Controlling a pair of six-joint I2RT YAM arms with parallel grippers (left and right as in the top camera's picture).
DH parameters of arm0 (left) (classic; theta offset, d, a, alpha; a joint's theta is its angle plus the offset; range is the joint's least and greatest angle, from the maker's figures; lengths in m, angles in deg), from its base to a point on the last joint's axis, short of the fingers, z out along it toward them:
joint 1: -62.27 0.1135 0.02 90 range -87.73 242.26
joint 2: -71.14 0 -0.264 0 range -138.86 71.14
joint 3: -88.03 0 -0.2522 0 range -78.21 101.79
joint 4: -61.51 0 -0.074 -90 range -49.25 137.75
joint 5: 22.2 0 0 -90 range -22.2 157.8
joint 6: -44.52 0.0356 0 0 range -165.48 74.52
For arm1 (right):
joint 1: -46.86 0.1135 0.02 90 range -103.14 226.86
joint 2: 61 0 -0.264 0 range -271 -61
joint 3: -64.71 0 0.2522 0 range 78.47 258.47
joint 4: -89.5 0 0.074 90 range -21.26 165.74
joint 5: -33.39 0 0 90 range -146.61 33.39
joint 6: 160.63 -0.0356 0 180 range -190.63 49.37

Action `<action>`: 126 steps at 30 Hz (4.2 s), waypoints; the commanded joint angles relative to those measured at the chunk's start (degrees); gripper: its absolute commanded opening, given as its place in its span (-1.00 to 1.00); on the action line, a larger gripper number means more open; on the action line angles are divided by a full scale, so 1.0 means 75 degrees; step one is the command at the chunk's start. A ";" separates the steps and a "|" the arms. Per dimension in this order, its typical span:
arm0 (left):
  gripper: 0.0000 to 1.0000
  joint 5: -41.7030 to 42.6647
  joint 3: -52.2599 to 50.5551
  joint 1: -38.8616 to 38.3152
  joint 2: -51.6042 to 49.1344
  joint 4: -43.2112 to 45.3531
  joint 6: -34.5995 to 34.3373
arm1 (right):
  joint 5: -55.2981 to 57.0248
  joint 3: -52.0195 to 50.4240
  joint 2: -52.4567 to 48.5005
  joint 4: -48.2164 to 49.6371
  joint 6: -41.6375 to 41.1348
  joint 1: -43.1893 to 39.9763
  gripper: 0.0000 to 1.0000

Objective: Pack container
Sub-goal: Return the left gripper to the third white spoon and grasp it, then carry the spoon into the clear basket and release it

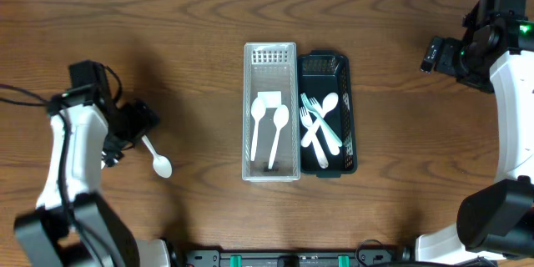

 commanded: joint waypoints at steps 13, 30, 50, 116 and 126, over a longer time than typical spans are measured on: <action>0.94 -0.0160 -0.0140 0.0026 -0.1728 0.0659 0.0137 | -0.0035 -0.0006 -0.0023 -0.0058 0.0111 0.0050 0.95; 0.94 -0.0437 -0.0198 0.0026 -0.1842 0.0662 0.0140 | -0.0035 -0.0006 -0.0023 -0.0064 0.0111 0.0050 0.93; 0.94 -0.0895 -0.0236 0.0026 -0.1842 0.0659 0.0140 | -0.0038 -0.0006 -0.0023 -0.0064 0.0111 0.0050 0.94; -0.88 -0.0717 0.2774 -0.7120 -0.0731 0.0137 0.0828 | -0.0035 -0.0006 -0.0023 -0.0006 0.0111 0.0047 0.95; -0.88 -0.0720 0.2774 -0.7146 -0.2055 0.0207 0.0833 | -0.0035 -0.0006 -0.0023 -0.0009 0.0111 0.0047 0.95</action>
